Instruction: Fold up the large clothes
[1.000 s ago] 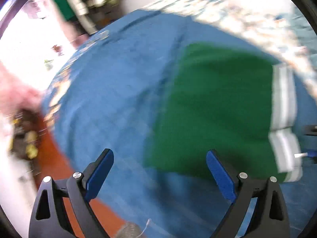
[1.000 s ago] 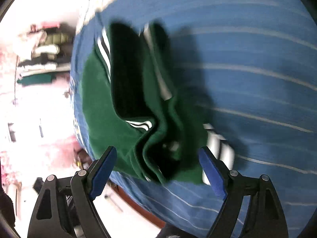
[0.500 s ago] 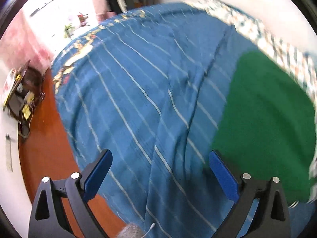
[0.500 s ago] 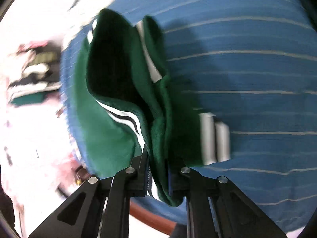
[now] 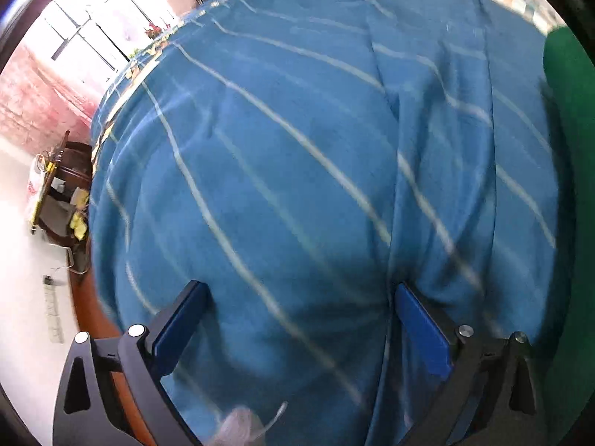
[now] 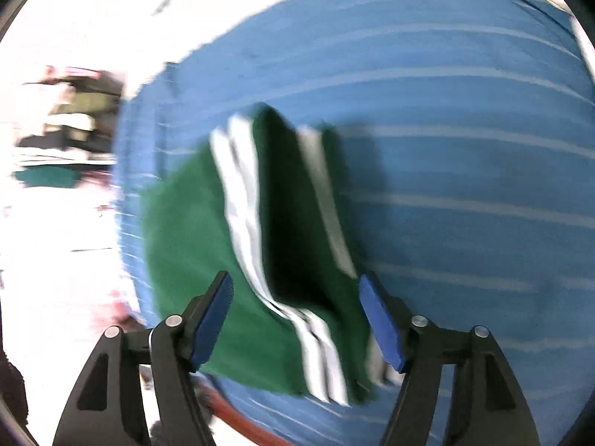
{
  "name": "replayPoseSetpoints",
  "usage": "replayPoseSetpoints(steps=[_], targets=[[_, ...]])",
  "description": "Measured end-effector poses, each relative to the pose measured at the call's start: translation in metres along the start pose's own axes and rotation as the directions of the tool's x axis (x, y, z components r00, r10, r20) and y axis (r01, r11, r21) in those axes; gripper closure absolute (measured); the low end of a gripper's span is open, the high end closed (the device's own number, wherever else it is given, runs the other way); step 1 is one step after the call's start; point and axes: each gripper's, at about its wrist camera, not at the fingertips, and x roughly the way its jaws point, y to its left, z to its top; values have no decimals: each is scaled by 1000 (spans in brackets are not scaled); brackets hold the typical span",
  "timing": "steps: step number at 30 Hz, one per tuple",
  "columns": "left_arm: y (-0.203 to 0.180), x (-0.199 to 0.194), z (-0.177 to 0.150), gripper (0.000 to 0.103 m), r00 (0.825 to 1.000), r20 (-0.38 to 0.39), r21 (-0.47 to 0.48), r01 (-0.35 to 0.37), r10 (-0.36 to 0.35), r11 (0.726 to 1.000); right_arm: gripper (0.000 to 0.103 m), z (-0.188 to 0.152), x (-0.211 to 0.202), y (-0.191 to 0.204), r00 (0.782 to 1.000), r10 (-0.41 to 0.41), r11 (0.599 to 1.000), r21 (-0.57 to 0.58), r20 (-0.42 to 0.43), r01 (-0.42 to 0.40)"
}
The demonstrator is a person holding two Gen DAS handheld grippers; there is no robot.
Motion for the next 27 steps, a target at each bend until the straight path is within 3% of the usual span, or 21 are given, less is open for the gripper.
replayPoseSetpoints(steps=[2, 3, 4, 5, 6, 8, 11, 14, 15, 17, 19, 20, 21, 24, 27], targets=[[3, -1, -1, 0, 1000, 11, -34, 10, -9, 999, 27, 17, 14, 2, 999, 39, 999, -10, -14, -39], [4, -1, -1, 0, 1000, 5, -32, 10, -10, 999, 51, 22, 32, 0, 997, 61, 998, 7, -52, -61], [5, -2, 1, 0, 1000, -16, -18, 13, -13, 1000, 90, 25, 49, -3, 992, 91, 995, 51, -90, -87], [7, -2, 5, 0, 998, -55, -3, 23, -23, 1000, 100, 24, 63, -2, 986, 93, 993, 80, -135, -83], [9, -2, 10, 0, 996, -85, -4, 28, -28, 1000, 100, 21, 66, -1, 989, 75, 995, 81, -130, -65], [19, -10, 23, 0, 992, -124, -38, 27, -32, 999, 101, 13, 48, 3, 998, 43, 997, 69, -42, -40], [34, -37, 40, 0, 997, -78, -78, 23, -29, 997, 101, 7, 13, -20, 996, -47, 982, 188, 75, 33], [32, -80, 71, 0, 999, 6, -63, 52, -51, 997, 100, 4, 34, -31, 995, -101, 982, 161, -10, 101], [25, -90, 82, 0, 997, 26, -47, 70, -69, 996, 97, 4, 46, -27, 992, -96, 987, 117, -83, 106], [6, -111, 104, 0, 991, 83, 6, 102, -102, 995, 81, 6, 45, -19, 990, -83, 991, 93, -116, 94], [-20, -125, 126, 0, 980, 120, 63, 151, -158, 986, 50, 11, 24, -11, 995, -78, 993, 89, -58, 83], [-37, -128, 140, 0, 973, 143, 88, 172, -184, 981, 22, 14, 16, -11, 997, -75, 993, 93, -26, 77], [-48, -128, 149, 0, 968, 146, 109, 190, -205, 976, 14, 20, 7, -10, 998, -65, 993, 103, 17, 63], [-91, -117, 174, 0, 954, 132, 185, 242, -268, 952, 14, 40, 16, -16, 999, 8, 991, 132, 40, -13], [-132, -103, 182, 0, 950, 94, 261, 266, -299, 928, 14, 61, 66, -34, 990, 116, 986, 131, -77, -105]])
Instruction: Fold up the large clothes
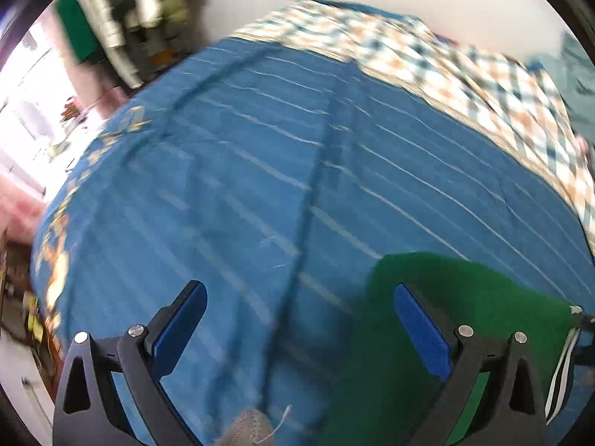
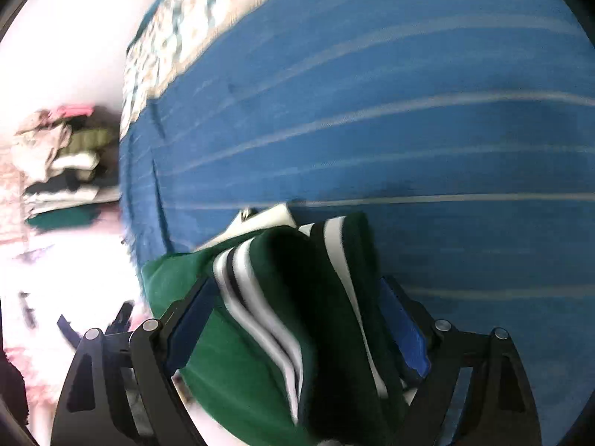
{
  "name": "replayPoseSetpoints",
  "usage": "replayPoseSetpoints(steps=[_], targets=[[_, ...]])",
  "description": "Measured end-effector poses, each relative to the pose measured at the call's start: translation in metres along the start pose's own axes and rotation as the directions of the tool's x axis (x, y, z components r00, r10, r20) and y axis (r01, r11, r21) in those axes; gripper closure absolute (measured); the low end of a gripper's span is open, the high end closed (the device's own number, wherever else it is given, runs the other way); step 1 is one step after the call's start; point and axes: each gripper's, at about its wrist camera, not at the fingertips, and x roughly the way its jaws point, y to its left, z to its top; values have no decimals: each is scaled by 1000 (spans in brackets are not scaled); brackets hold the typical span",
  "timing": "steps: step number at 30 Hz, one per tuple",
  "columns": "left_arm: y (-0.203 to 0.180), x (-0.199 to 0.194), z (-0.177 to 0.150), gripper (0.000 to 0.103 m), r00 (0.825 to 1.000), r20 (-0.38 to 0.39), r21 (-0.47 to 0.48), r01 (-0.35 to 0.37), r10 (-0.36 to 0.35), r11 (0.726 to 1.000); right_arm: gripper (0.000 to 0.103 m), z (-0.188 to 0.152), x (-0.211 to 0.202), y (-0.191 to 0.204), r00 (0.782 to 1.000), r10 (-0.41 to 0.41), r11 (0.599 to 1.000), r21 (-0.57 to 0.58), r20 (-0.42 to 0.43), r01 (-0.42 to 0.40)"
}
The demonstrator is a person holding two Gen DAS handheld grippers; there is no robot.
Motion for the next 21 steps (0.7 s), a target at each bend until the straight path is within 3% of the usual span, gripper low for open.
replayPoseSetpoints(steps=[1, 2, 3, 4, 5, 8, 10, 12, 13, 14, 16, 17, 19, 21], targets=[[-6, 9, 2, 0, 1000, -19, 20, 16, -15, 1000, 15, 5, 20, -11, 999, 14, 1000, -2, -52, -14], [-10, 18, 3, 0, 998, -45, 28, 34, -33, 999, 38, 7, 34, -18, 997, 8, 1000, 7, -80, -8], [-15, 21, 0, 0, 998, -54, 26, 37, -36, 999, 67, 6, 39, -20, 997, 26, 1000, 12, -77, -26], [-16, 22, 0, 0, 998, -51, 24, 31, -30, 999, 70, 5, 37, -20, 997, 45, 999, 24, -70, -43], [-15, 23, -1, 0, 999, -49, 21, 24, -23, 999, 83, 3, 27, -18, 998, 55, 997, 59, -19, -54], [-2, 27, -2, 0, 995, -72, -22, 62, -63, 998, 92, -8, -9, -4, 986, 105, 988, 96, 129, -117], [0, 32, -1, 0, 993, -86, -42, 72, -76, 997, 93, -14, -25, 5, 971, 104, 989, 84, 217, -125], [1, 37, -3, 0, 993, -98, -33, 59, -62, 998, 93, -8, -29, 3, 968, 57, 993, 85, 246, -80], [0, 40, -4, 0, 993, -103, -27, 59, -61, 998, 93, -4, -22, -4, 969, -6, 994, 107, 247, -21], [0, 42, -5, 0, 992, -112, -24, 57, -60, 998, 93, -3, -24, -20, 972, -14, 991, 130, 233, -17], [1, 42, -4, 0, 992, -111, -16, 56, -58, 998, 87, 2, -6, -34, 983, -86, 988, 138, 163, 64], [2, 40, -4, 0, 993, -109, -10, 48, -48, 999, 78, 1, -1, -34, 984, -120, 988, 116, 135, 105], [6, 30, -6, 0, 995, -89, 2, 41, -41, 999, 62, -1, -8, -32, 991, -99, 989, 118, 94, 88], [14, 16, -13, 0, 997, -67, -4, 31, -31, 1000, 31, -11, -27, -27, 992, -82, 992, 100, 94, 72]])
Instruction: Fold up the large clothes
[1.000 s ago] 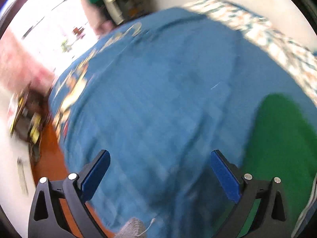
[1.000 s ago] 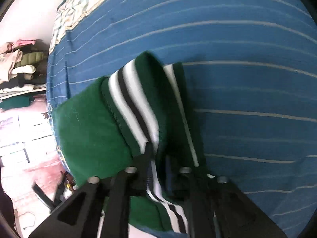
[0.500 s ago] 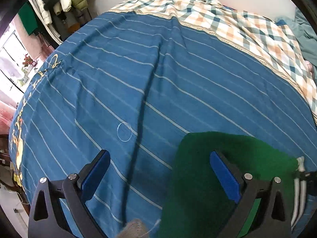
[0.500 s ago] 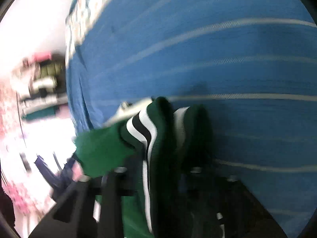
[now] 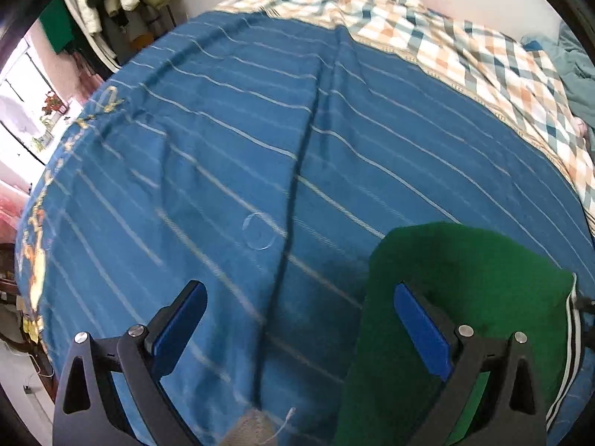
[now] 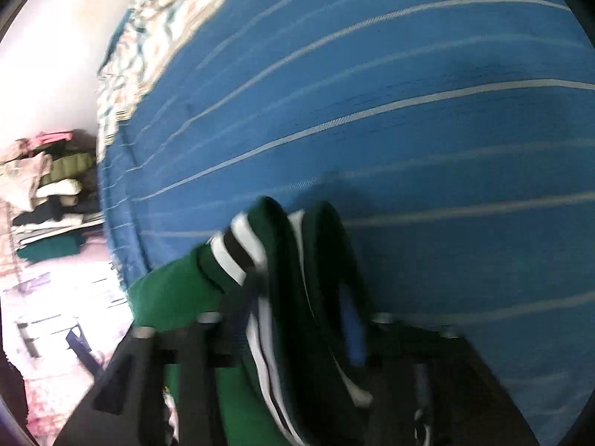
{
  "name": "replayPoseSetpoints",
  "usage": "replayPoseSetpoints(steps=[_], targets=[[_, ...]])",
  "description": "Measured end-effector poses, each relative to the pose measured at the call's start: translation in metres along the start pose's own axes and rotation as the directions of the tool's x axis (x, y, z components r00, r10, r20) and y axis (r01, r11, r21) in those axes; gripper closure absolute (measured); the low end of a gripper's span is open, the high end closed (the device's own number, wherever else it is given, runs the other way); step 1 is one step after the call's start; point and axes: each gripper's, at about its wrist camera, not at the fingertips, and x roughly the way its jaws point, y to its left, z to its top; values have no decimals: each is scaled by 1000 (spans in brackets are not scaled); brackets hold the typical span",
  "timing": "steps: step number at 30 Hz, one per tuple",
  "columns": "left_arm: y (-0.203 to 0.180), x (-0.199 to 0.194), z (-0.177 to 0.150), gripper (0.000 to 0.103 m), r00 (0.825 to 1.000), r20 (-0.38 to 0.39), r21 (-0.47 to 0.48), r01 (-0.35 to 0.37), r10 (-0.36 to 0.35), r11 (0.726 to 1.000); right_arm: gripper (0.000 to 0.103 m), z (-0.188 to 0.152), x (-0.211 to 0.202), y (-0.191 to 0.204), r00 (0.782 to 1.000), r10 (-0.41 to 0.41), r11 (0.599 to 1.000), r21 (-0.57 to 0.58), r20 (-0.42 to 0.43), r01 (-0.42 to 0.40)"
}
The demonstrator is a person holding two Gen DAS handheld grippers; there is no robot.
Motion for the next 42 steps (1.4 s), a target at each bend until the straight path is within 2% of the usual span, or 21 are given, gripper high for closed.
replayPoseSetpoints(steps=[2, 5, 8, 10, 11, 12, 14, 15, 17, 18, 20, 22, 25, 28, 29, 30, 32, 35, 37, 38, 42], targets=[[10, -16, -12, 0, 1000, 11, -23, 3, -3, 1000, 21, -16, -21, -5, 1000, -28, 999, -41, 8, 28], [20, -40, -36, 0, 1000, -5, -61, 10, -10, 998, 21, -50, -45, -40, 994, -13, 1000, -27, -110, 10], [18, -56, -58, 0, 1000, -16, -53, -10, 10, 999, 21, -80, -37, -65, 975, 26, 1000, -8, -222, -28], [9, -57, -71, 0, 999, -32, -14, -40, 40, 999, 21, -97, -15, -73, 952, 53, 999, 10, -302, -53], [4, -55, -78, 0, 997, -46, 8, -55, 55, 998, 29, -106, -7, -76, 949, 66, 998, 12, -309, -66], [-2, -51, -84, 0, 995, -59, 33, -73, 75, 997, 54, -112, -7, -75, 961, 66, 998, 2, -270, -69], [-12, -43, -94, 0, 990, -62, 83, -119, 124, 989, 76, -120, -12, -70, 975, 11, 1000, -4, -223, -12], [-15, -43, -96, 0, 988, -50, 99, -139, 144, 985, 91, -125, -28, -71, 984, 35, 999, 22, -174, -32], [-20, -41, -98, 0, 989, -44, 122, -136, 142, 983, 91, -135, -56, -74, 988, 109, 991, 93, -108, -99], [-22, -41, -97, 0, 990, -48, 123, -128, 134, 984, 91, -139, -67, -73, 991, 103, 991, 91, -89, -95], [-24, -42, -98, 0, 991, -49, 128, -119, 126, 985, 91, -145, -75, -75, 994, 76, 992, 102, -84, -67], [-25, -38, -101, 0, 993, -65, 118, -88, 96, 989, 91, -146, -59, -92, 992, -16, 993, 112, -123, 30], [-18, -35, -104, 0, 993, -96, 81, -66, 73, 995, 86, -140, -23, -106, 980, -63, 990, 116, -187, 85], [-8, -38, -101, 0, 990, -133, 28, -51, 55, 998, 67, -124, -13, -97, 962, -72, 996, 24, -264, 81], [-4, -41, -99, 0, 990, -136, 6, -42, 42, 999, 55, -121, -20, -93, 960, -76, 997, -15, -269, 75], [1, -45, -97, 0, 992, -126, -20, -25, 23, 999, 33, -118, -24, -86, 964, -77, 996, -55, -255, 65], [9, -50, -93, 0, 993, -113, -66, 21, -28, 998, 15, -110, -40, -79, 976, -82, 989, -138, -202, 55], [9, -40, -92, 0, 986, -124, -91, 102, -113, 991, 15, -88, -31, -67, 976, 8, 983, -180, -216, -48], [6, -27, -90, 0, 974, -139, -99, 166, -178, 981, 15, -74, -15, -69, 963, 80, 973, -188, -258, -132], [4, -21, -88, 0, 962, -141, -104, 220, -234, 970, 15, -70, -2, -72, 949, 123, 964, -193, -290, -184], [-6, 3, -83, 0, 919, -170, -121, 338, -355, 933, 13, -70, 47, -77, 891, 231, 918, -216, -391, -333]])
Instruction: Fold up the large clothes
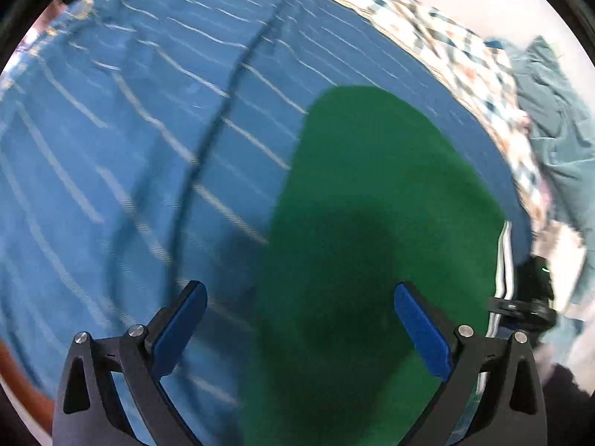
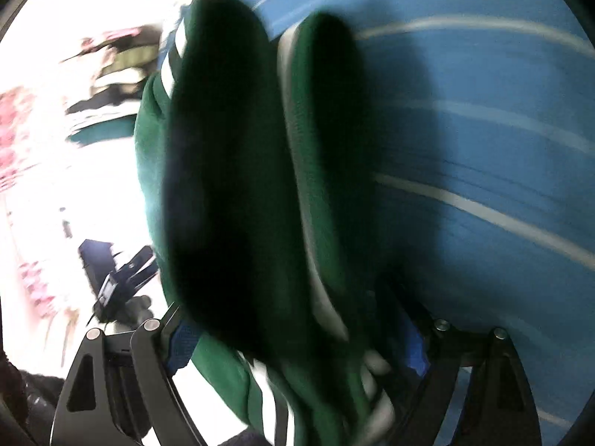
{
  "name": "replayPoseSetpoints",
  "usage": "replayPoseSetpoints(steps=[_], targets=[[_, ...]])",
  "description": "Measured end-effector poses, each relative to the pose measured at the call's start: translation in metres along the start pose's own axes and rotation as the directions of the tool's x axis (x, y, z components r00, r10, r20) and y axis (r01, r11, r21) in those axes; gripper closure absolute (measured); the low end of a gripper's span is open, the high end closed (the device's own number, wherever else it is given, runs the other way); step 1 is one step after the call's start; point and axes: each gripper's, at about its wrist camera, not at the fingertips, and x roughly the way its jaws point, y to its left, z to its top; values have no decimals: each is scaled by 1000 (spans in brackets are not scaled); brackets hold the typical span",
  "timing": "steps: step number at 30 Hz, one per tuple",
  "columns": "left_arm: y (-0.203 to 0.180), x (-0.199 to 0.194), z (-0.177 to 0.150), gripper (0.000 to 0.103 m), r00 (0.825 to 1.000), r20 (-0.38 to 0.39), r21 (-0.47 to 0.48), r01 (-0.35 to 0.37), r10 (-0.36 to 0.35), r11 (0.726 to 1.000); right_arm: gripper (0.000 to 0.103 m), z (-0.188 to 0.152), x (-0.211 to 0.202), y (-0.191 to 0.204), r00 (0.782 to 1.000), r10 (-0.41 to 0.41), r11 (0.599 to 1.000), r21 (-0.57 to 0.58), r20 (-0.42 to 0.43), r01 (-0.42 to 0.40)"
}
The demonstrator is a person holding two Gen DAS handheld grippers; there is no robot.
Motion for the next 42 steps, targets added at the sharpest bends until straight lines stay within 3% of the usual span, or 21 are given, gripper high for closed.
replayPoseSetpoints(steps=[4, 5, 6, 9, 11, 15, 17, 19, 21, 23, 25, 27, 28, 31, 34, 35, 36, 38, 42], targets=[[-7, 17, 5, 0, 1000, -19, 43, 10, -9, 999, 15, -3, 17, 8, 1000, -14, 998, -59, -22, 12], [-9, 18, 7, 0, 1000, -20, 50, 8, -7, 999, 36, -3, 19, 11, 1000, -1, 999, -52, -14, 0], [-10, 18, 8, 0, 1000, -19, 58, 2, -1, 998, 49, -5, 21, 12, 999, 34, 999, -39, -6, -34], [-13, 13, 10, 0, 1000, -16, 78, -9, 11, 997, 58, -17, 21, 19, 998, 37, 999, 8, 45, -37], [-13, 10, 10, 0, 1000, -23, 93, -19, 21, 996, 60, -34, 13, 15, 991, 86, 990, 105, 105, -97], [-9, 0, 11, 0, 999, -32, 135, -6, 10, 991, 62, -92, 5, -5, 946, 216, 896, 337, 243, -291], [-6, -2, 15, 0, 999, -42, 145, 9, -3, 989, 62, -123, 10, -14, 929, 235, 841, 419, 286, -342], [-3, -3, 18, 0, 999, -52, 159, 7, 1, 987, 60, -136, 12, -14, 945, 170, 867, 413, 279, -278], [-2, -2, 23, 0, 998, -65, 183, -11, 23, 983, 46, -135, 6, -9, 970, 56, 912, 383, 237, -146], [-4, -2, 26, 0, 997, -54, 222, -46, 59, 974, 35, -135, -8, 1, 977, -56, 924, 381, 207, -28], [-5, -2, 25, 0, 994, -49, 267, -82, 99, 960, 30, -140, -28, 17, 963, -166, 927, 367, 214, 79], [-10, 3, 26, 0, 991, -46, 304, -102, 122, 947, 23, -150, -55, 38, 915, -304, 912, 359, 265, 199], [-12, 6, 26, 0, 991, -51, 313, -100, 122, 944, 23, -144, -62, 48, 897, -329, 909, 357, 295, 216], [-17, 13, 27, 0, 991, -58, 321, -99, 123, 942, 23, -138, -79, 57, 870, -351, 900, 381, 347, 211], [-27, 18, 28, 0, 991, -61, 351, -92, 121, 932, 24, -98, -86, 50, 860, -370, 889, 402, 352, 218], [-29, 20, 29, 0, 991, -64, 355, -87, 118, 931, 39, -95, -94, 48, 846, -385, 885, 407, 368, 225], [-32, 24, 30, 0, 991, -71, 355, -84, 116, 931, 75, -95, -99, 42, 836, -397, 882, 410, 379, 233], [-32, 28, 31, 0, 991, -79, 347, -77, 111, 935, 84, -81, -89, 38, 811, -440, 861, 437, 387, 259], [-33, 32, 36, 0, 991, -89, 345, -60, 96, 937, 90, -88, -113, 40, 763, -415, 872, 457, 496, 177]])
